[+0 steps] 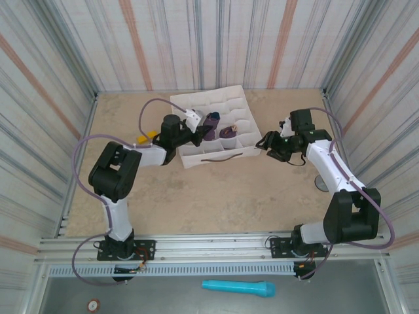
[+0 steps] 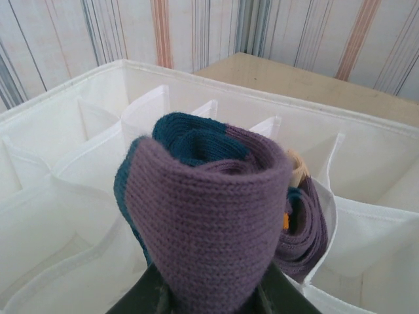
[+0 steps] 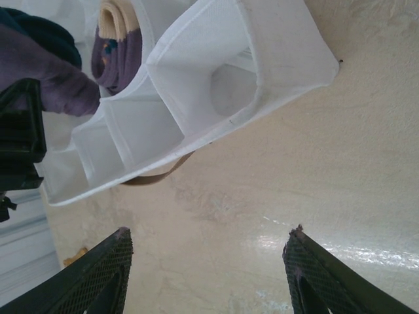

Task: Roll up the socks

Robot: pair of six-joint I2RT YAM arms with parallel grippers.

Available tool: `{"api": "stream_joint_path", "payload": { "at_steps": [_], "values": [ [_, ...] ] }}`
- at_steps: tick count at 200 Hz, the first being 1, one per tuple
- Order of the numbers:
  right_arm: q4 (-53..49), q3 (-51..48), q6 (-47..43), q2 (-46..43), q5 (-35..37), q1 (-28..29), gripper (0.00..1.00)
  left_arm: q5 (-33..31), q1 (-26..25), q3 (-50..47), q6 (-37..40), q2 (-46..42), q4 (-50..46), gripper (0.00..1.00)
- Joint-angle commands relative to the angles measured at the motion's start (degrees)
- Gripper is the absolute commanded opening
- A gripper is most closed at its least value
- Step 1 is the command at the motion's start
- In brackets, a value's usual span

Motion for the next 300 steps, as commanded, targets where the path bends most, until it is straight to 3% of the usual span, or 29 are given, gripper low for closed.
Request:
{"api": "stream_joint_path", "payload": {
  "at_steps": [1,75,208,250,300],
  "values": [
    [-0.3,-0.6,1.7,-1.0,-1.8,-0.1,0.64,-0.1,0.5,1.4,0.7,1.1,3.0,0.0],
    [0.1,-1.4,1.8,-1.0,-2.5,0.2,0.64,0.4,0.0,-0.8,3.0,1.0,5.4,0.02],
    [0.3,-1.6,2.0,-0.8,-4.0,0.7,0.64,-10.2,-2.9,-5.4,13.3,-0.8,7.3,0.04],
    [0.2,-1.6,2.1,-0.4,-3.9,0.9,0.63,-10.1,-2.9,-6.0,13.4,-0.7,7.9,0.04],
    [0.2,-1.7,2.1,-0.5,-3.6,1.1,0.63,-10.2,-3.8,-6.3,12.9,-1.0,7.2,0.16]
  ]
}}
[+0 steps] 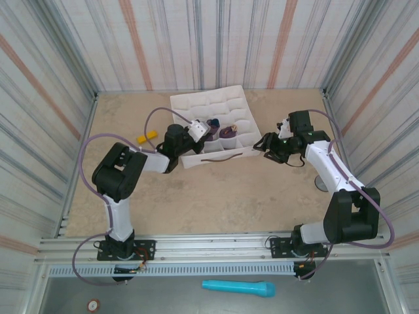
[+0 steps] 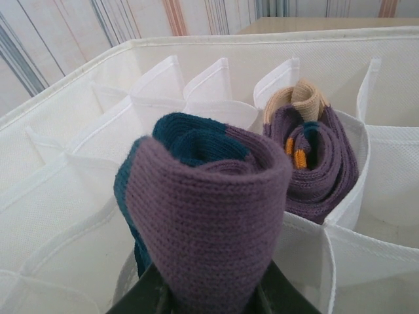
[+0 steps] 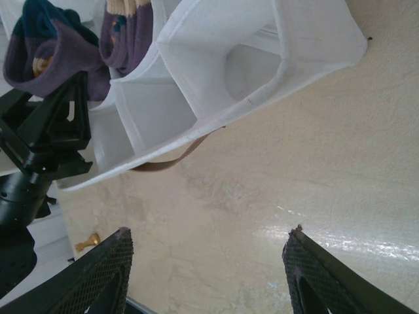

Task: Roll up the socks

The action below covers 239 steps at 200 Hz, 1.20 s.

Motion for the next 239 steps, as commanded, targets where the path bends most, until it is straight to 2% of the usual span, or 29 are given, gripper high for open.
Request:
{"api": "stream_joint_path", "payload": {
  "at_steps": [1,19,42,75,126,155,174,200,239],
  "values": [
    [-0.4,-0.7,1.8,-0.5,-0.7,0.4,0.63,-1.0,-0.7,-0.5,0.9,-1.9,1.2,0.16],
    [-0.4,-0.8,1.8,-0.4,-0.6,0.4,0.63,-2.2,-0.9,-0.8,0.2,-1.9,1.0,0.27],
    [-0.4,-0.8,1.8,-0.3,-0.6,0.5,0.63,-4.4,-1.0,-1.1,-1.5,-2.4,-0.7,0.3],
    [-0.6,-0.9,1.9,-0.5,-0.2,0.6,0.63,-4.8,-0.9,-2.6,-3.5,-2.9,-0.9,0.46],
    [-0.8,-0.9,1.8,-0.8,0.6,1.2,0.63,-3.3,-0.9,-3.5,-6.8,-4.4,-3.2,0.51],
    [-0.5,-0.5,2.0,-0.5,1.7,2.3,0.63,-1.9,-0.3,-5.1,-8.3,-6.0,-3.2,0.46],
    [-1.8,1.6,0.8,0.5,4.1,4.2,0.63,-1.1,-0.2,-5.1,-8.0,-6.9,-4.7,0.52],
    [-3.4,3.9,-0.2,1.8,5.4,6.0,0.63,1.4,0.7,-4.2,-8.3,-7.1,-7.3,0.54],
    [-3.2,3.4,-0.2,1.3,5.6,6.2,0.63,4.7,2.9,-4.2,-11.7,-8.1,-9.2,0.64]
  ]
}}
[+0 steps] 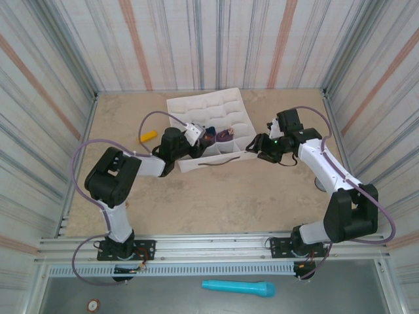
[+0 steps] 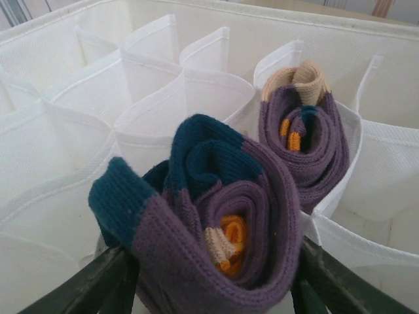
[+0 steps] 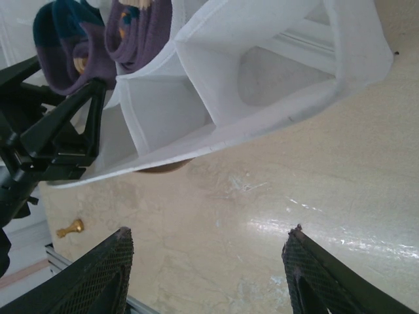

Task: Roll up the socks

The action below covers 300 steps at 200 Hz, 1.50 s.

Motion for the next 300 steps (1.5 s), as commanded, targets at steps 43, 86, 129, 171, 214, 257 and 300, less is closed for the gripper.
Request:
{"api": "stream_joint_path", "payload": {
  "at_steps": [43,86,129,171,214,257,300],
  "values": [
    [-2.1,1.6,-0.3,0.1,1.5,0.1,0.63,9.2,2.5,3.3,-5.6,-3.3,-8.7,0.73],
    [-1.7,0.9,0.1,-0.3,1.1,0.2,0.63,13.1,2.1,7.5,-9.8,-3.6,-14.8,0.8],
    [-1.7,0.6,0.1,-1.1,1.0,0.2,0.63,12.5,4.0,9.4,-16.0,-5.3,-17.2,0.87],
    [-1.2,0.3,0.1,-1.6,0.6,0.2,0.63,13.9,6.4,11.0,-19.5,-8.1,-20.1,0.87],
    [-0.2,-0.9,0.7,-2.4,0.2,0.2,0.63,18.5,6.8,14.3,-21.5,-9.4,-25.2,0.86],
    [0.2,-1.5,0.5,-3.1,0.5,0.2,0.64,21.5,6.7,16.1,-25.1,-9.7,-27.6,0.86],
    [2.5,-3.2,1.1,-3.2,-0.6,0.3,0.64,27.0,5.8,20.3,-30.0,-7.0,-30.1,0.84]
  ]
}}
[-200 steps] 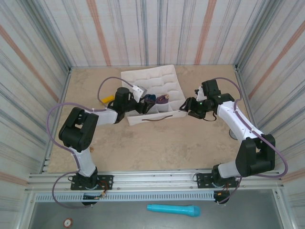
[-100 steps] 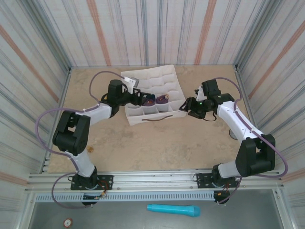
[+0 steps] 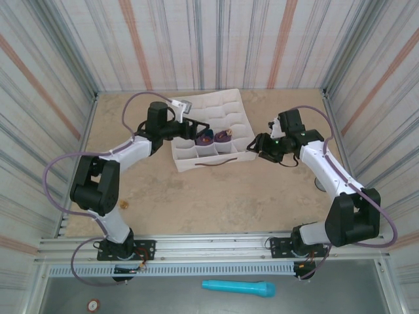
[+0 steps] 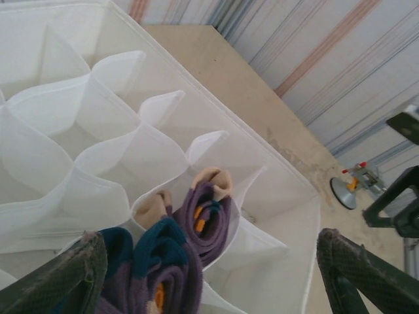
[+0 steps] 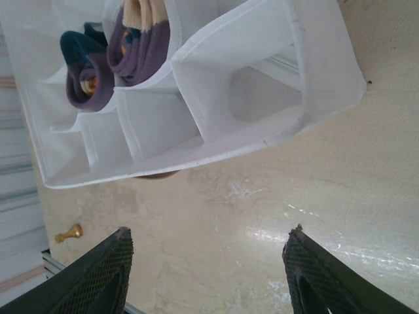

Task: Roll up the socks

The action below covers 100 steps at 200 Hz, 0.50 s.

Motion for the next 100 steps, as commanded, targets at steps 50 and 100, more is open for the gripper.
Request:
{"api": "stream_joint_path", "payload": {
  "at_steps": [50,100],
  "values": [
    [1.8,-3.0,0.9,-2.1,-1.7,0.1,0.64,8.2,-4.5,6.7,-9.2,5.2,-0.5,0.82],
    [0.8,-3.4,0.0,-3.8,-1.6,-0.7,0.64,8.6,-4.5,8.0,-14.3,13.1,3.2,0.82]
  ]
}}
